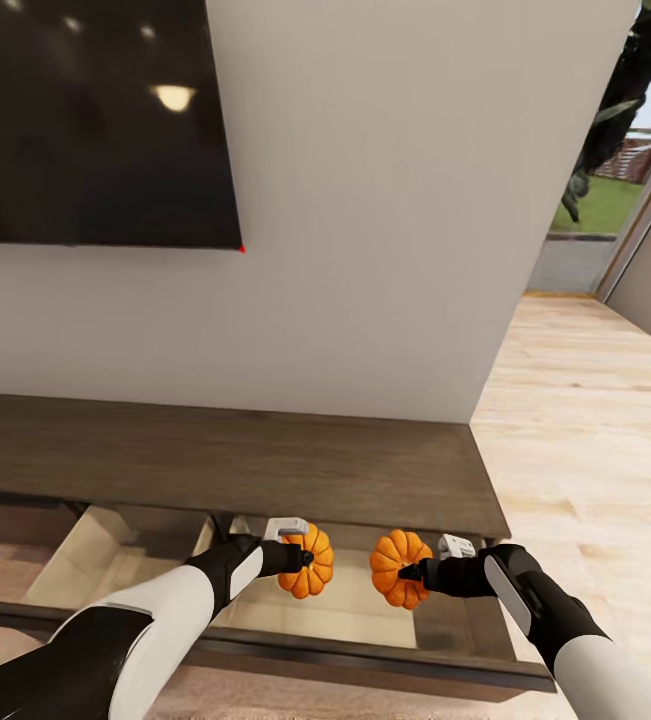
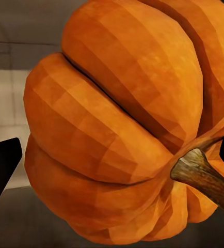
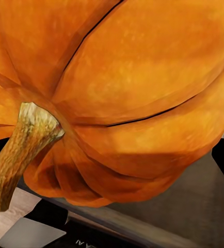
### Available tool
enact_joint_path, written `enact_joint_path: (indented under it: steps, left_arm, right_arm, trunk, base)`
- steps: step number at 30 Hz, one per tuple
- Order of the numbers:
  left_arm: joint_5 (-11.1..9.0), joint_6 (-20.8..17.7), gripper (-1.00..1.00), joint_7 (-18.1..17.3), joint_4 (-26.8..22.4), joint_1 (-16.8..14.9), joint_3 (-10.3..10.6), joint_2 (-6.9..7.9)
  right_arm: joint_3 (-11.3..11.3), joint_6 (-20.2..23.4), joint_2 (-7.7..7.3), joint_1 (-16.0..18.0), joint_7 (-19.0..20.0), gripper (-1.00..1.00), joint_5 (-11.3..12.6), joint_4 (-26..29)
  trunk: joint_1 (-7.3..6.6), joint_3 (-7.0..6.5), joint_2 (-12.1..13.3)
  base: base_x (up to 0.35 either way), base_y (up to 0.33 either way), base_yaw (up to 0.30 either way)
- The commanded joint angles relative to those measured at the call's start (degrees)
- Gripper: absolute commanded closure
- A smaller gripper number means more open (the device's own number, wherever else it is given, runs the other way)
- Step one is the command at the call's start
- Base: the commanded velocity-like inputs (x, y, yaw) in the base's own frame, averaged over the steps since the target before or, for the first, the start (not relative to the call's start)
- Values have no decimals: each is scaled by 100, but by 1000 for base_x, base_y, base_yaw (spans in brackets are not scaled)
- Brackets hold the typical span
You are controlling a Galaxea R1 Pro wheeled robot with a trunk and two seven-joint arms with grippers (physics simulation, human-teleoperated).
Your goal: Place each of the two pumpkins and all three candles from the living room inside a cabinet in the living room (use any cabinet), then make sure every cabinet is closed, and position the cauldron so it is next to a table in the living room.
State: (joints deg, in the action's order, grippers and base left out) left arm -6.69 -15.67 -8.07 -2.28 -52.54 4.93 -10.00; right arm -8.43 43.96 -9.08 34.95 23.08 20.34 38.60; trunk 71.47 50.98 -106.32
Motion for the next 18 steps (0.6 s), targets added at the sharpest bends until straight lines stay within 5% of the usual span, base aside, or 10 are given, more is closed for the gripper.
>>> enact_joint_path:
  steps: [1, 18]
  left_arm:
    - [-61, -32, 100, -2, -9, -2, 43, 0]
    - [-61, -32, 100, -2, -9, -2, 43, 0]
  right_arm:
    - [-19, 16, -6, 3, -5, 100, -1, 7]
    - [-19, 16, -6, 3, -5, 100, 1, 7]
  trunk:
    - [-1, 14, -2]
    - [-1, 170, -2]
  base:
    - [0, 0, 0]
    - [0, 0, 0]
